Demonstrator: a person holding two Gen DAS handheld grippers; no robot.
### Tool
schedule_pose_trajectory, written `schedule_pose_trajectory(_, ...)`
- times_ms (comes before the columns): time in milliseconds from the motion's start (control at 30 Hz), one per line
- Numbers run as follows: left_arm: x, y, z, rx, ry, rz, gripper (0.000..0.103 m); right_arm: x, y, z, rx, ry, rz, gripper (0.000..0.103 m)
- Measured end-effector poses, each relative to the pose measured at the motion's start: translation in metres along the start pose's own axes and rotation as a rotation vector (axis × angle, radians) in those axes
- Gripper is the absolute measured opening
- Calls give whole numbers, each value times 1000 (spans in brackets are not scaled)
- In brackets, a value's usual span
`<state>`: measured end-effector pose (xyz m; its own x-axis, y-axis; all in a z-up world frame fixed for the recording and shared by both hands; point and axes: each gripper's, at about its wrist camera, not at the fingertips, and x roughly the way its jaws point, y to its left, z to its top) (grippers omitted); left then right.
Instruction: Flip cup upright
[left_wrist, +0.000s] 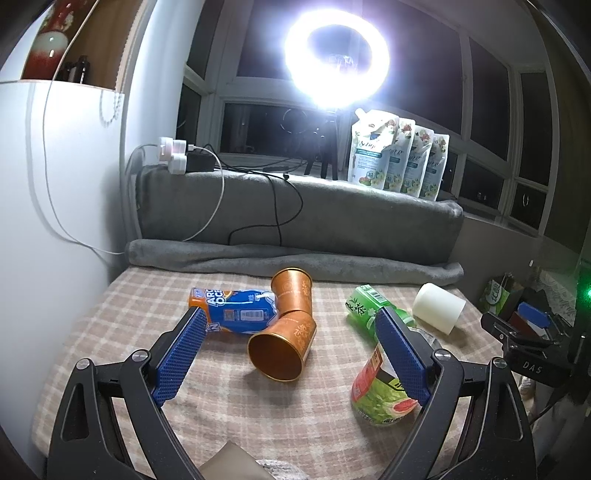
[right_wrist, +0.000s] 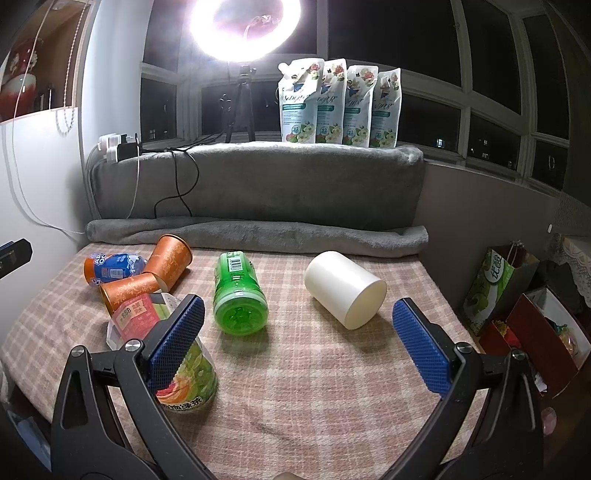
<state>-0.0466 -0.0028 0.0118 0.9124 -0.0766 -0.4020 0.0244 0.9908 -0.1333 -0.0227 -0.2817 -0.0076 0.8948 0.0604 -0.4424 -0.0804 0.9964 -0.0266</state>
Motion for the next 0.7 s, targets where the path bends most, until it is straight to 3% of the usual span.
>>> schedule_pose_trajectory(700,0,2,0,5,-8,5,92,2,3,-2,-4,2,3,103)
